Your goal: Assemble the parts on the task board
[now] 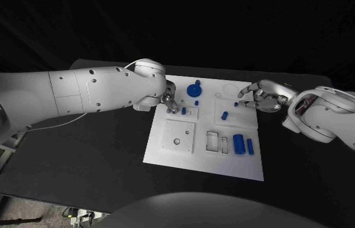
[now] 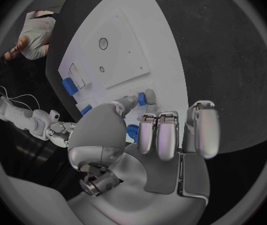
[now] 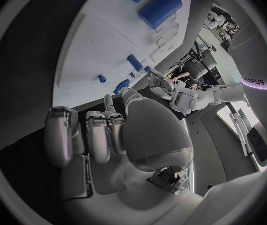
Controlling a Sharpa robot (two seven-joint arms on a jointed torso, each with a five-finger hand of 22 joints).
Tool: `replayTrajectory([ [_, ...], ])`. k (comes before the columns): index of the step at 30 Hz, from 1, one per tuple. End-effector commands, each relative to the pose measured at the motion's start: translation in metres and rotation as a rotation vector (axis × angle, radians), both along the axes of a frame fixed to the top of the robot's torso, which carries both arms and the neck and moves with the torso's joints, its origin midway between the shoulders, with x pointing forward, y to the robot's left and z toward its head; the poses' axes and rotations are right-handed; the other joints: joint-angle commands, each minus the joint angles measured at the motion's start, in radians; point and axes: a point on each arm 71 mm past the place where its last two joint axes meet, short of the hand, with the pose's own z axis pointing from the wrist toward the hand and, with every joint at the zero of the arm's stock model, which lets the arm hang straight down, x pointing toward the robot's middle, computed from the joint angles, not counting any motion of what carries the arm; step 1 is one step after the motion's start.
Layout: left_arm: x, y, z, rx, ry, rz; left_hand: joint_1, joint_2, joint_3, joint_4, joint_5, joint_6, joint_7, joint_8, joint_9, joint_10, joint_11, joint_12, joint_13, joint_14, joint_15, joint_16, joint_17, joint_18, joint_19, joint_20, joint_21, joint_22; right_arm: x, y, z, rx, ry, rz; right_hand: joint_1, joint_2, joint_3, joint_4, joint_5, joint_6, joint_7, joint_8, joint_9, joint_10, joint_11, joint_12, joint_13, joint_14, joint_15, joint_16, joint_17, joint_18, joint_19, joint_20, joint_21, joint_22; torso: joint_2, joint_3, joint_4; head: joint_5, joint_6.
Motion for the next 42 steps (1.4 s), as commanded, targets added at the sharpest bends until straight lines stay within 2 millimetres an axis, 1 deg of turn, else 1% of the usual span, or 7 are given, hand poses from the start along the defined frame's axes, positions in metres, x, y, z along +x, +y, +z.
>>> replayTrajectory([
  [1, -0.002, -0.002, -0.001, -0.010, 0.015, -0.006, 0.007, 0.000, 0.006, -0.002, 0.000, 0.008, -0.001, -0.003, 0.001, 0.104, -0.003, 0.000, 0.263, 0.105, -0.002, 0.002, 0.263, 0.017, 0.033, 0.005, -0.005, 0.221, 0.000, 0.000, -0.002, -0.015, 0.011, 0.006, 0.011, 0.001, 0.003, -0.001, 0.004, 0.004, -0.001, -0.006, -0.001, 0.109, 0.004, -0.004, 0.260, 0.104, 0.004, 0.003, 0.263, 0.012, -0.001, -0.003, -0.004, 0.208, 0.000, -0.0001, 0.0001, -0.001, 0.000],
  [18, -0.001, -0.001, 0.000, -0.004, 0.012, -0.010, -0.006, -0.008, 0.023, 0.013, -0.005, 0.011, 0.000, -0.009, 0.000, 0.104, -0.003, 0.000, 0.263, 0.105, -0.002, 0.002, 0.263, 0.017, 0.032, 0.004, -0.006, 0.221, -0.001, 0.000, -0.003, -0.020, 0.020, 0.004, 0.011, 0.001, 0.003, -0.001, 0.004, 0.004, -0.001, -0.006, -0.001, 0.109, 0.004, -0.004, 0.260, 0.104, 0.004, 0.003, 0.263, 0.012, -0.001, -0.003, -0.004, 0.208, 0.001, -0.0004, -0.0001, -0.001, 0.000],
  [19, -0.001, -0.001, 0.000, -0.004, 0.012, -0.011, -0.009, -0.012, 0.024, 0.015, -0.010, 0.010, 0.001, -0.011, 0.000, 0.104, -0.002, 0.000, 0.263, 0.105, -0.002, 0.002, 0.263, 0.017, 0.032, 0.004, -0.007, 0.221, -0.001, 0.000, -0.003, -0.020, 0.020, 0.004, 0.011, 0.001, 0.003, -0.001, 0.004, 0.004, -0.001, -0.006, -0.001, 0.109, 0.004, -0.004, 0.260, 0.104, 0.004, 0.003, 0.263, 0.012, -0.001, -0.003, -0.004, 0.208, 0.001, -0.0003, -0.0001, -0.001, 0.000],
  [24, -0.001, -0.001, 0.001, -0.008, 0.009, -0.010, -0.050, -0.032, 0.010, 0.061, -0.098, 0.006, 0.009, -0.025, -0.003, 0.104, 0.004, 0.000, 0.263, 0.105, 0.003, 0.002, 0.263, 0.018, 0.031, 0.007, -0.010, 0.220, -0.001, 0.000, -0.003, -0.022, 0.021, 0.003, 0.011, 0.001, 0.003, -0.001, 0.004, 0.004, -0.001, -0.006, -0.001, 0.109, 0.004, -0.004, 0.260, 0.104, 0.004, 0.003, 0.263, 0.012, -0.001, -0.003, -0.004, 0.208, 0.001, -0.0004, -0.0002, -0.001, 0.000],
  [29, 0.000, 0.001, 0.005, -0.017, -0.005, -0.005, -0.067, -0.033, -0.002, 0.072, -0.106, -0.001, 0.013, -0.035, -0.003, 0.104, 0.007, 0.000, 0.263, 0.105, 0.006, 0.002, 0.263, 0.018, 0.029, 0.009, -0.014, 0.219, -0.001, -0.001, -0.003, -0.024, 0.022, 0.003, 0.011, 0.001, 0.004, -0.003, 0.006, 0.005, 0.000, -0.006, -0.001, 0.109, 0.004, -0.004, 0.260, 0.104, 0.004, 0.003, 0.263, 0.013, -0.002, -0.003, -0.005, 0.207, 0.000, -0.0001, 0.0005, 0.001, 0.000],
  [33, 0.000, 0.002, 0.009, -0.028, -0.016, -0.001, -0.095, -0.031, -0.021, 0.074, -0.133, -0.012, 0.017, -0.043, -0.001, 0.104, 0.011, 0.000, 0.263, 0.105, 0.009, 0.002, 0.263, 0.018, 0.029, 0.012, -0.014, 0.219, -0.001, -0.001, -0.003, -0.025, 0.022, 0.002, 0.011, 0.001, 0.005, -0.003, 0.007, 0.005, 0.000, -0.007, -0.001, 0.109, 0.004, -0.004, 0.260, 0.104, 0.004, 0.003, 0.263, 0.012, -0.002, -0.003, -0.005, 0.207, 0.000, 0.0000, -0.0002, -0.001, 0.000],
  [42, 0.002, 0.006, 0.017, -0.041, -0.029, 0.009, -0.096, -0.033, -0.027, 0.072, -0.136, -0.013, 0.018, -0.044, 0.001, 0.104, 0.012, 0.000, 0.263, 0.105, 0.009, 0.002, 0.263, 0.018, 0.030, 0.013, -0.013, 0.220, -0.001, -0.001, -0.003, -0.025, 0.022, 0.001, 0.011, 0.001, 0.005, -0.003, 0.007, 0.005, 0.000, -0.007, -0.001, 0.109, 0.004, -0.004, 0.260, 0.104, 0.004, 0.003, 0.263, 0.012, -0.002, -0.003, -0.005, 0.207, 0.000, 0.0003, -0.0005, -0.002, 0.000],
])
